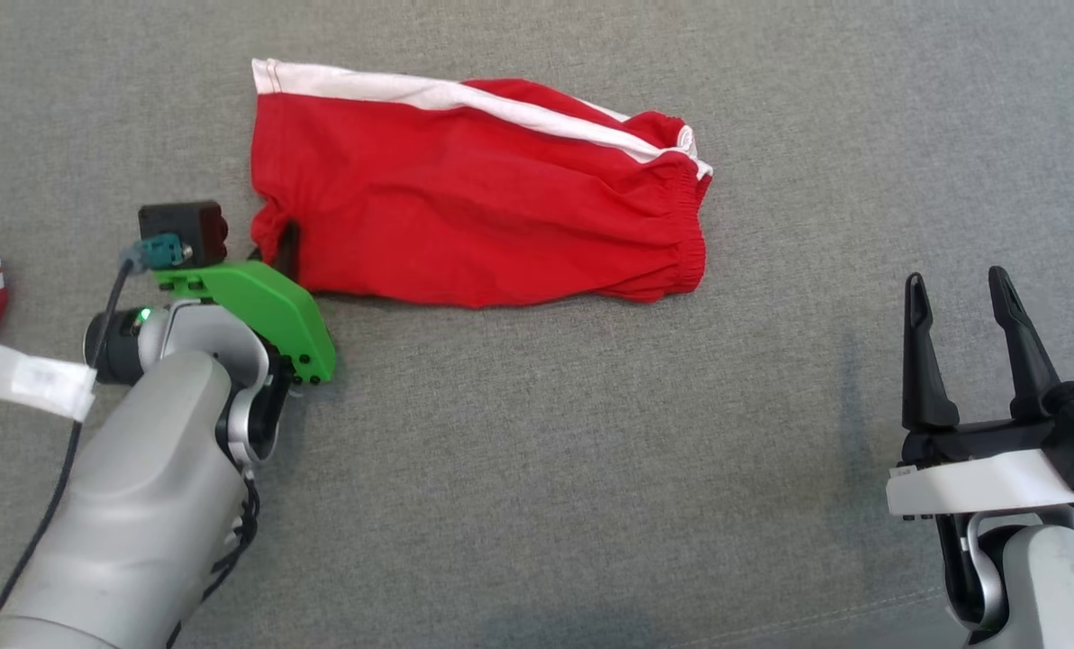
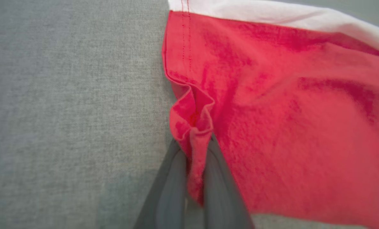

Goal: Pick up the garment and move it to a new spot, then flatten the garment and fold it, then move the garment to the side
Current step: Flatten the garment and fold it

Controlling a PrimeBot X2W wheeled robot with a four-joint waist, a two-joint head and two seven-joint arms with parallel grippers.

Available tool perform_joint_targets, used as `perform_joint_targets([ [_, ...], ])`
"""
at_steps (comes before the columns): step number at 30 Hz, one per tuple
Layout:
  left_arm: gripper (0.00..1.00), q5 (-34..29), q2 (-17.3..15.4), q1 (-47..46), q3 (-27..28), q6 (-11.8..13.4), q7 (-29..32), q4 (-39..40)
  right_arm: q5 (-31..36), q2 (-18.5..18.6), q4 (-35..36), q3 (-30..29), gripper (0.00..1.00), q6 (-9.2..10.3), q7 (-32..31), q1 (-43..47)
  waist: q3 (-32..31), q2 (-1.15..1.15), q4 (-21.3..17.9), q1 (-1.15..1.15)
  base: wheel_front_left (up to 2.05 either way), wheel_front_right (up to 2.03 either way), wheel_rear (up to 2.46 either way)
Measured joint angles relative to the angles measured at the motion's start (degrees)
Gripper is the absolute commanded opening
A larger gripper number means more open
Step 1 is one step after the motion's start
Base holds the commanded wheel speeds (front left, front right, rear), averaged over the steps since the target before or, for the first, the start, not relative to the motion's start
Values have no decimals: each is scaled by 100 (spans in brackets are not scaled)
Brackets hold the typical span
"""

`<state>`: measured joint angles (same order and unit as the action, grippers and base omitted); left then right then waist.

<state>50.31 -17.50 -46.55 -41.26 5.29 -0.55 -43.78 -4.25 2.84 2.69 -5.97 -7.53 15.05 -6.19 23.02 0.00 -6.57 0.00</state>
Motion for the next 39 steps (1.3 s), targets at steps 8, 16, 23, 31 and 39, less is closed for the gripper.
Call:
perform_joint_targets([
  [8,0,153,-32,792,197,286,-592,563,-24,0,-51,55,100,0,0,38,-315,0,96,0,0,0,0],
  [16,0,289,-162,1529,253,694,-689,1325,-23,-1,-86,59,100,0,0,147,-597,0,136,0,0,0,0],
  [23,47,363,-215,1925,311,978,-742,1775,-62,0,-100,64,100,0,0,209,-681,0,147,0,0,0,0],
  [31,100,125,-280,2047,524,982,-1351,1907,-89,-2,-163,78,100,0,1,208,-778,0,205,0,0,0,0],
  [39,100,-1154,20,2596,1530,348,-1447,3005,-110,0,-443,86,100,0,-133,204,-948,0,415,0,0,0,0],
])
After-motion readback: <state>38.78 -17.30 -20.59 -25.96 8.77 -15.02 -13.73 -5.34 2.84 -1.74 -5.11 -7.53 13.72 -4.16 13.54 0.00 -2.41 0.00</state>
